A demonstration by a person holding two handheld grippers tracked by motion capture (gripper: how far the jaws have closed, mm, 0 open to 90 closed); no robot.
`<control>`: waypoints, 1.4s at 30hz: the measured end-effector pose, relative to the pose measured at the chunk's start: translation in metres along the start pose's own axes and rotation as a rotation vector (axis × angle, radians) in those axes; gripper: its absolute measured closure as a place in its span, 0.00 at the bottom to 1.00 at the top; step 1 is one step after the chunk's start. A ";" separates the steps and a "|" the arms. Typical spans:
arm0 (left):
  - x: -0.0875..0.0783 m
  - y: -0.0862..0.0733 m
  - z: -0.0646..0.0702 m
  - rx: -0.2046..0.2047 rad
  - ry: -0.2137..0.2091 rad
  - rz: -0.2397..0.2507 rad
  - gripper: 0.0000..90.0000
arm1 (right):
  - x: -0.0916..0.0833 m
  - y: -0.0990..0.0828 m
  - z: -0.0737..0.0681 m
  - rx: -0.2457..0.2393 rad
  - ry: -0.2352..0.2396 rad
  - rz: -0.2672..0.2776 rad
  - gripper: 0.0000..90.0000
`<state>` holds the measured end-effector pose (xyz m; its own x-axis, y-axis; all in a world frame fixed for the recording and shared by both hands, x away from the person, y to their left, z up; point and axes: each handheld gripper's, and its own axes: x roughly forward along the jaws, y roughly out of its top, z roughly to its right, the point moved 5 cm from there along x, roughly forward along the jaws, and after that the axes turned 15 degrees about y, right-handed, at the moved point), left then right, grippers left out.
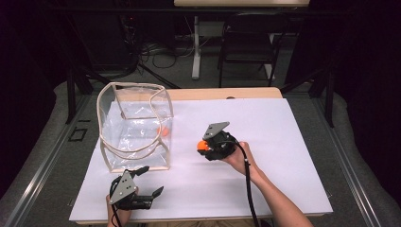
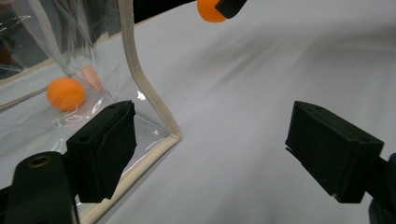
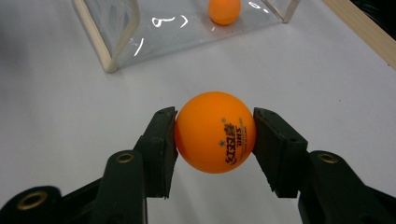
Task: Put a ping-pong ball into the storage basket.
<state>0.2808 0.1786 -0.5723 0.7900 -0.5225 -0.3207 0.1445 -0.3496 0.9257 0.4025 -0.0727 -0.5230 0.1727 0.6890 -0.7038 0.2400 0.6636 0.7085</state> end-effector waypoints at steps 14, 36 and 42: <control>-0.001 0.000 -0.002 -0.001 0.009 0.008 0.17 | 0.000 0.014 -0.005 -0.024 0.017 0.017 0.57; -0.002 0.002 -0.002 0.001 0.015 0.018 0.17 | -0.005 0.034 -0.008 -0.051 0.038 0.039 0.57; -0.001 0.002 -0.002 0.004 0.011 0.015 0.17 | -0.007 0.039 -0.009 -0.059 0.036 0.038 0.57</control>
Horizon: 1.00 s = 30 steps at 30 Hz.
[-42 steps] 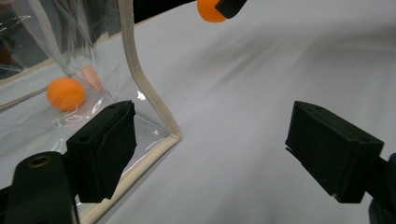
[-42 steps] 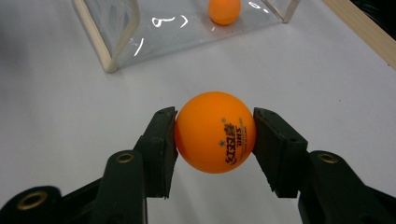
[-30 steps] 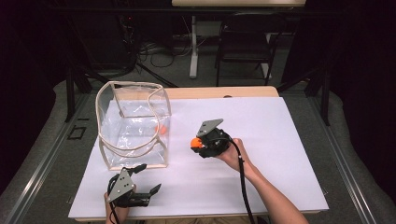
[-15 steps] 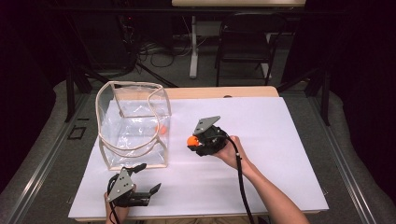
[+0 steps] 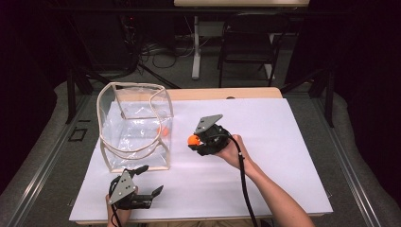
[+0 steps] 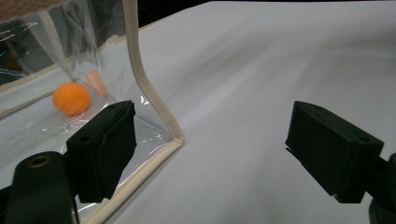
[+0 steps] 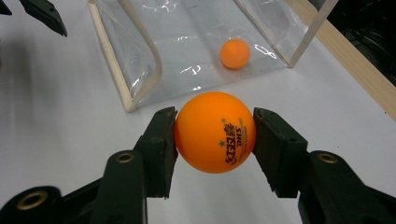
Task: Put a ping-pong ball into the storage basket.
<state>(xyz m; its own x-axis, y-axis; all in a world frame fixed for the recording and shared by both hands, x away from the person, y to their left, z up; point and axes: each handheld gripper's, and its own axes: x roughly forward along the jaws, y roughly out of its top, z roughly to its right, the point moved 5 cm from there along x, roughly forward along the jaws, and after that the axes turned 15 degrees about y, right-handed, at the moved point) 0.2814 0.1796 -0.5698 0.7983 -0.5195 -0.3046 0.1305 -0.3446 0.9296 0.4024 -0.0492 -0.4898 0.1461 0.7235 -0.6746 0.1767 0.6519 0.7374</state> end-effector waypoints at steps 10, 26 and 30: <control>0.000 0.000 0.001 0.005 0.002 0.000 0.17 | -0.004 0.012 -0.002 -0.010 0.003 0.022 0.57; 0.000 0.001 0.001 0.006 0.002 0.003 0.17 | -0.012 0.033 0.000 -0.027 0.001 0.019 0.57; 0.001 0.001 0.001 0.007 -0.001 0.000 0.17 | -0.012 0.037 -0.001 -0.034 -0.002 0.012 0.57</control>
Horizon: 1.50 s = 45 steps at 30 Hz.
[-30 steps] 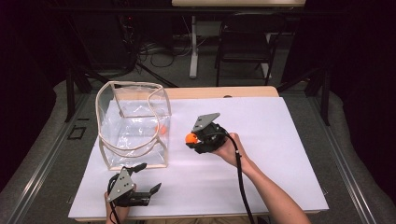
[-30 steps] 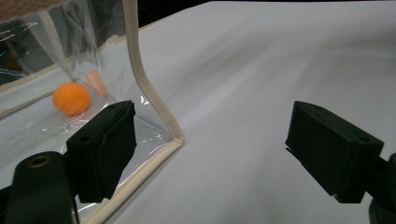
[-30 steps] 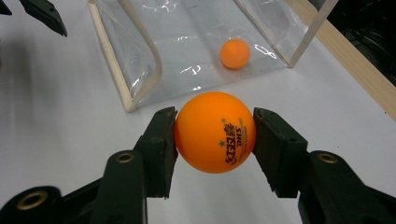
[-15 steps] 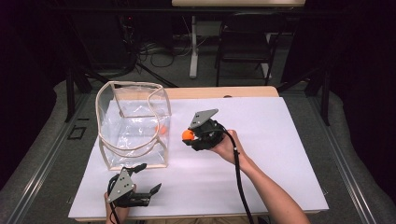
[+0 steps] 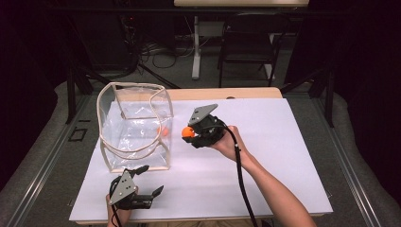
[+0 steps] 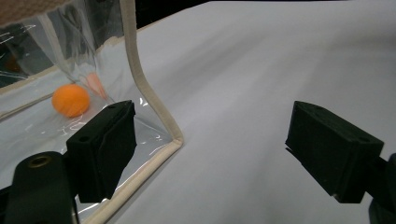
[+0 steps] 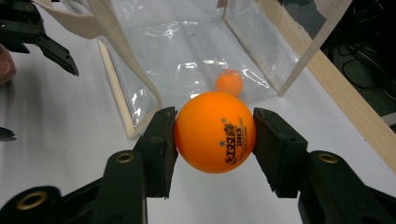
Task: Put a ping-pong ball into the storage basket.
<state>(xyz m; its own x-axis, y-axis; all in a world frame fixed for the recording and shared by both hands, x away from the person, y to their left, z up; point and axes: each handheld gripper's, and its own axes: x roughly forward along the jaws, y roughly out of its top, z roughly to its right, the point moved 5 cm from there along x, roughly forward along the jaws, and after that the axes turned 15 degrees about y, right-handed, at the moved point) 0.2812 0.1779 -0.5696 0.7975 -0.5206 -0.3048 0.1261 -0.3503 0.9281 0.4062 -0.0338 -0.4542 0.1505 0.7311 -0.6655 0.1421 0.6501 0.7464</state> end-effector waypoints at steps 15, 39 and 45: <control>-0.002 0.000 -0.002 -0.005 0.007 0.005 0.17 | -0.004 0.010 0.001 -0.006 -0.003 0.003 0.57; 0.000 0.001 -0.002 -0.004 0.009 0.006 0.17 | -0.014 0.030 0.001 -0.032 -0.019 0.015 0.57; -0.001 0.000 -0.003 -0.009 0.009 0.005 0.17 | -0.016 0.037 0.001 -0.041 -0.024 0.018 0.57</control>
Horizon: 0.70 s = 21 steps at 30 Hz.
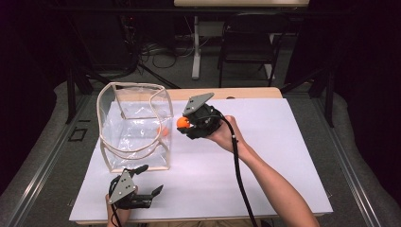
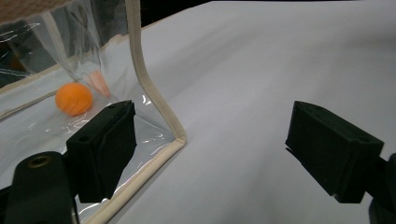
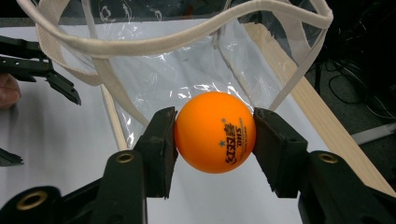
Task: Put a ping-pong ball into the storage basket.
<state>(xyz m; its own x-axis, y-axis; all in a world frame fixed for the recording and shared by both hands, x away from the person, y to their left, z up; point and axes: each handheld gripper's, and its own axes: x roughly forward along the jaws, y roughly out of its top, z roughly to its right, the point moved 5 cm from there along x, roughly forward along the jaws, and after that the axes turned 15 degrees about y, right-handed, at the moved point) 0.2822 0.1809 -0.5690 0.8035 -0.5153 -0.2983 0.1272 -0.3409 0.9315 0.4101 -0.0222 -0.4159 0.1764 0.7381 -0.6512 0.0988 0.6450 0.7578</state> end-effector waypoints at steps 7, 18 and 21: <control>0.001 0.001 0.001 0.003 -0.002 -0.003 0.17 | -0.002 0.008 0.000 -0.009 0.001 0.010 0.57; 0.001 0.000 0.000 0.003 -0.003 -0.003 0.17 | -0.003 0.016 0.002 -0.012 -0.001 0.024 0.57; 0.000 0.000 0.000 0.002 0.001 0.000 0.17 | -0.003 0.018 0.003 -0.013 -0.003 0.028 0.57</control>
<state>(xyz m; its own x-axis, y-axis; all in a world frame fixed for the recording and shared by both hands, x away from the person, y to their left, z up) 0.2827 0.1809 -0.5688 0.8039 -0.5148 -0.2979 0.1259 -0.3422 0.9312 0.4139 -0.0131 -0.4002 0.1815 0.7553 -0.6298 0.0811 0.6267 0.7750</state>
